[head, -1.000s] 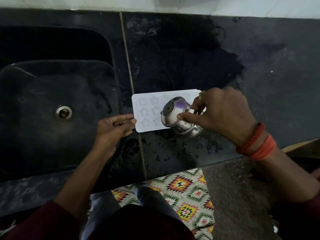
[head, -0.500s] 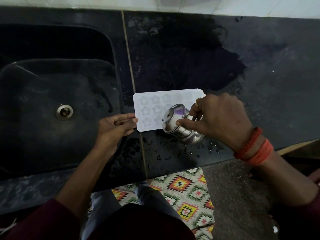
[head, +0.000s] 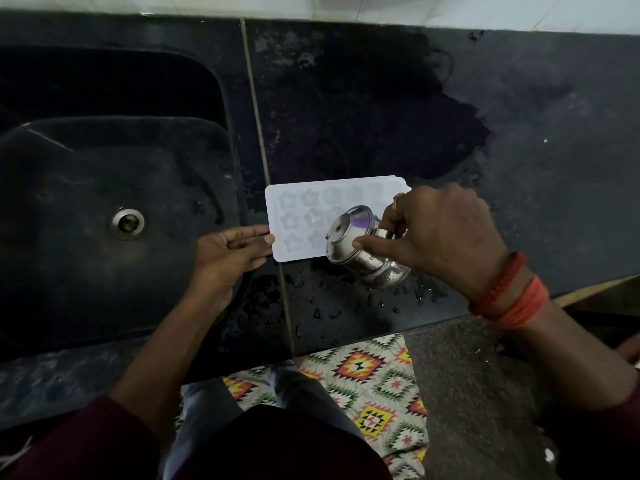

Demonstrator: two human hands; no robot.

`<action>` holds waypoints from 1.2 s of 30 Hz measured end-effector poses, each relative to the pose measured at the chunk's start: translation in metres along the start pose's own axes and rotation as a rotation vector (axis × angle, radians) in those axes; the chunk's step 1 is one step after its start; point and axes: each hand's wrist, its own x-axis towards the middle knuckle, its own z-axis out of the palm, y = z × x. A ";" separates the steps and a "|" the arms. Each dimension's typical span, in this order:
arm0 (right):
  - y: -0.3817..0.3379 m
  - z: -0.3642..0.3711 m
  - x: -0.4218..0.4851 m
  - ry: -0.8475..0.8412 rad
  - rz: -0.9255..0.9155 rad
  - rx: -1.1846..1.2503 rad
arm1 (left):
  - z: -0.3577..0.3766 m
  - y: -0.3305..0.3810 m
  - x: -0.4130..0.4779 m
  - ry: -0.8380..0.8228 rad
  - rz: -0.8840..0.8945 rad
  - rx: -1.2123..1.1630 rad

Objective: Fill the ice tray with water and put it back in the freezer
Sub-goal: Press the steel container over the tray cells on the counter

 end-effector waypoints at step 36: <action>-0.003 -0.001 -0.001 -0.019 -0.015 0.014 | -0.001 -0.002 0.001 0.002 -0.001 -0.024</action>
